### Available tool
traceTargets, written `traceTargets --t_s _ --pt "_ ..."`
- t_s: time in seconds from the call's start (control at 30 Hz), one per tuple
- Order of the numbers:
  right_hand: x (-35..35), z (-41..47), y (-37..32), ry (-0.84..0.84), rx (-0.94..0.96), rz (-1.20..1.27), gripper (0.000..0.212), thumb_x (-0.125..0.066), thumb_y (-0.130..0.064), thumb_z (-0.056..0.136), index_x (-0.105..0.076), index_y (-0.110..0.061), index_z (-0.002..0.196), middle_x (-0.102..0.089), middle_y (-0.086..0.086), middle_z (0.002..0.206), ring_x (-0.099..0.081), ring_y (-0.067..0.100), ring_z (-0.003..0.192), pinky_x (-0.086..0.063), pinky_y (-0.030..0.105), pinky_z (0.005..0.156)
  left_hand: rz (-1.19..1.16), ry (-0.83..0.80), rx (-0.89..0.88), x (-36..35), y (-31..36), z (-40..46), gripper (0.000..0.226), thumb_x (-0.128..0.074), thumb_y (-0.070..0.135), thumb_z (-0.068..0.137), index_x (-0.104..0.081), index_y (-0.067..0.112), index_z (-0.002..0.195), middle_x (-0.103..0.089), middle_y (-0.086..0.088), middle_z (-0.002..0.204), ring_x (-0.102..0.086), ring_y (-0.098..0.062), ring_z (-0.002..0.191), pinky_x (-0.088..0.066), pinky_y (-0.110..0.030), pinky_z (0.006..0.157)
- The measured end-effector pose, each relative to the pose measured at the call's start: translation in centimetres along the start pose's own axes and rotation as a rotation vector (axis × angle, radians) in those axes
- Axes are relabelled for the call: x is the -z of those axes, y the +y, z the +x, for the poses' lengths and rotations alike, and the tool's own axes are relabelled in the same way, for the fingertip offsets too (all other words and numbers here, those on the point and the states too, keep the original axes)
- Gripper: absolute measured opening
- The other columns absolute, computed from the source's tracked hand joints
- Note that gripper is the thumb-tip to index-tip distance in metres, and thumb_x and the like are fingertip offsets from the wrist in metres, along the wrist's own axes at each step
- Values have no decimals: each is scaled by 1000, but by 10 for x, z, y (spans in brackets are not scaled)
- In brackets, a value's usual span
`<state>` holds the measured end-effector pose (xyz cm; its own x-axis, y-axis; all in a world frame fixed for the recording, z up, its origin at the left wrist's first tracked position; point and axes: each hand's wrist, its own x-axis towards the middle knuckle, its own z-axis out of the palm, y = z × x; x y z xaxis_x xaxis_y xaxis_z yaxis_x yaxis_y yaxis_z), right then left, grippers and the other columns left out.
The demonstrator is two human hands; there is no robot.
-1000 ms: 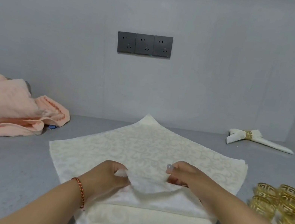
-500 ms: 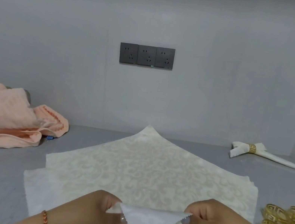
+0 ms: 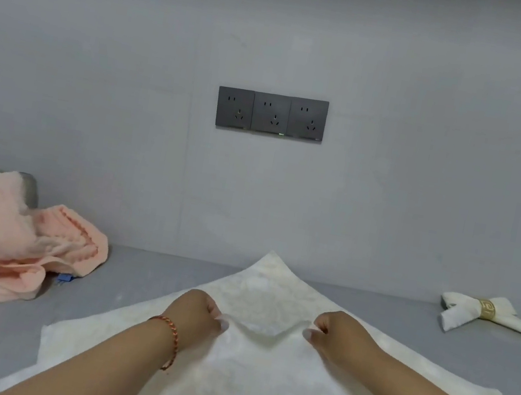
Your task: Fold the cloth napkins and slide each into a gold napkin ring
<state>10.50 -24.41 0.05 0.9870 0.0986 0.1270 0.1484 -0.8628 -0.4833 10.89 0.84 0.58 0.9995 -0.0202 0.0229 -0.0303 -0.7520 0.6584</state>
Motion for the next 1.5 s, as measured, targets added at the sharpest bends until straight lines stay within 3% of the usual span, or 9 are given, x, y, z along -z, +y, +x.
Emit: traceTargets --t_s 0.17,0.4,0.5,0.77,0.93,1.07,1.23,1.37,1.5 --pt "-20 67 15 68 -92 -28 44 -60 -29 88 -27 -20 59 -37 -3 63 -34 13 56 -24 29 55 54 54 85 -16 -6 78 33 -64 23 87 -43 17 62 -47 0 65 -53 -20 70 -41 -23 64" --pt "-43 115 29 79 -164 -156 28 -53 -32 93 -45 -15 72 -51 -1 74 -49 18 71 -34 29 61 63 104 224 -45 -21 145 36 -66 42 79 -64 11 97 -66 -4 87 -65 -26 94 -50 -43 95" --pt "-41 127 30 70 -154 -220 28 -52 -37 95 -51 -14 78 -56 0 83 -53 19 79 -36 28 63 68 108 235 -52 -25 160 41 -67 43 76 -65 12 104 -70 -4 95 -64 -27 98 -47 -45 97" --pt "-47 142 29 59 -149 -305 35 -52 -43 95 -60 -10 105 -58 8 114 -57 27 104 -42 30 77 205 86 243 -54 -24 170 13 -59 29 79 -54 18 75 -62 0 74 -61 -24 82 -46 -44 96" --pt "-45 145 24 24 -190 -355 52 -51 -49 93 -46 -7 125 -52 10 125 -50 29 116 -43 36 90 398 181 150 -54 -10 170 20 -58 27 85 -46 17 98 -50 -1 103 -45 -26 113 -37 -35 88" --pt "-47 158 13 -40 -180 -380 60 -52 -54 90 -44 -8 129 -52 10 127 -50 30 118 -44 38 95 438 16 128 -66 2 182 44 -58 44 89 -51 9 116 -55 -7 120 -48 -29 118 -39 -36 96" --pt "-54 171 15 -87 -177 -226 52 -56 -55 87 -54 -13 119 -58 1 122 -52 24 116 -42 37 99 281 -74 138 -61 4 188 40 -57 40 91 -55 14 121 -56 -2 124 -52 -25 119 -40 -37 104" --pt "-63 173 29 -17 -117 -61 30 -62 -51 85 -43 -32 71 -48 -13 81 -46 14 87 -35 27 80 -13 8 82 -65 -16 186 18 -70 33 83 -54 26 87 -68 -1 91 -65 -22 89 -47 -41 98" --pt "-67 170 34 85 -46 289 16 -70 -23 83 -55 -29 83 -50 -14 77 -49 6 70 -39 22 71 -312 -2 8 -62 -23 179 14 -70 16 85 -57 23 85 -59 1 61 -51 -15 46 -49 -24 57"
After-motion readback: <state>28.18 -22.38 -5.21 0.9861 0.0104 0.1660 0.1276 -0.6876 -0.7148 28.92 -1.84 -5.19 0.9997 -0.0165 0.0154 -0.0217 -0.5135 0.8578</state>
